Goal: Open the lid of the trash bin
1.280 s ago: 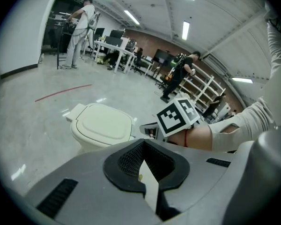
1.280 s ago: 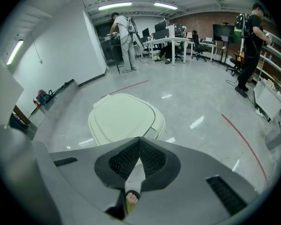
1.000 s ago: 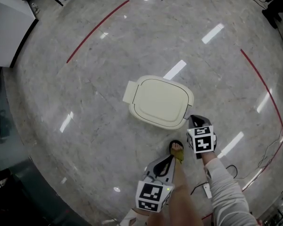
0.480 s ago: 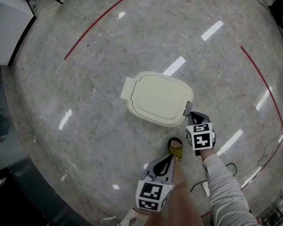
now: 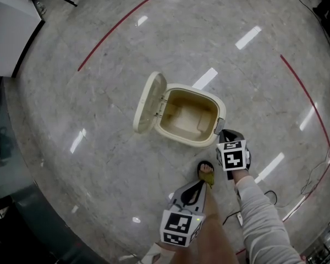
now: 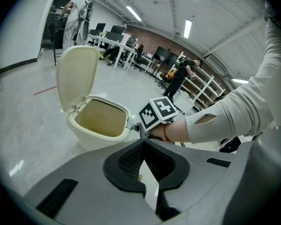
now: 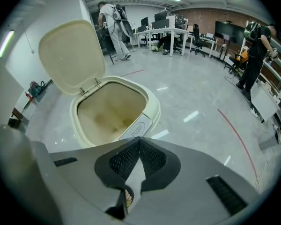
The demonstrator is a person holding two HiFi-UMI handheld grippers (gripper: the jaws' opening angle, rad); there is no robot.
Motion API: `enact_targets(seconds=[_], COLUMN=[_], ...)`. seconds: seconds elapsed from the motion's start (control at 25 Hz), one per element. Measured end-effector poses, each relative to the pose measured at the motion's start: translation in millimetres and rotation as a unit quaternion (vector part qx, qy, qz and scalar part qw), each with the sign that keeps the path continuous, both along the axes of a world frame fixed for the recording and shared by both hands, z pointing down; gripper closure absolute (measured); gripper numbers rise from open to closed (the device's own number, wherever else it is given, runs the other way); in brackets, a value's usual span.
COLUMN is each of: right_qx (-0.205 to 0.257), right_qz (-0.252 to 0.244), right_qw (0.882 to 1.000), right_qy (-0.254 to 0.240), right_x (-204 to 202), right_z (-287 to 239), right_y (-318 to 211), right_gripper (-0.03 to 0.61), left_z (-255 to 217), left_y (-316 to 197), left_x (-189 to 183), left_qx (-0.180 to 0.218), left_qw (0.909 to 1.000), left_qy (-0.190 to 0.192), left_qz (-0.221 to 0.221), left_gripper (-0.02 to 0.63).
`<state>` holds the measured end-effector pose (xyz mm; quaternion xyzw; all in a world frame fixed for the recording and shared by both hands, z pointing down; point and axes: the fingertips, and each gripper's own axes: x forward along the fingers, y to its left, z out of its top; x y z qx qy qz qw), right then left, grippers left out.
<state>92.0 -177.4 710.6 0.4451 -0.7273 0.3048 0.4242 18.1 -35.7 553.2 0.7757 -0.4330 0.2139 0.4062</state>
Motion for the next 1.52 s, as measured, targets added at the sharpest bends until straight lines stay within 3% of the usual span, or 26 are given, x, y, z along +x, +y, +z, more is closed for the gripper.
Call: enact_targets(seconds=[0.24,0.6,0.88,1.52], right_qx=[-0.009,-0.020,0.043,0.178], right_qz=[-0.011,-0.004,0.035,0.005], right_qw=[1.000,0.999,0.998,0.976], right_qy=[0.028,0.025,-0.038,-0.128], right_x=[0,4,-17,-69], right_z=[-9,-67,-167,-381], right_y=[8,75,127,271], right_gripper=[0.574,0.574,0.574,0.574], left_z=[-16,-72,-125,-238], left_y=[9,30,66,156], left_x=[-2,-20,-30,-69], left_qx=[0.008,0.032,0.059,0.127], left_qw=[1.0000,0.9994,0.9981,0.9918], left_qy=[-0.004,-0.012,-0.015,-0.008], left_qz=[0.002,-0.002,0.009,0.013], left_gripper=[0.610,0.609,0.610,0.609])
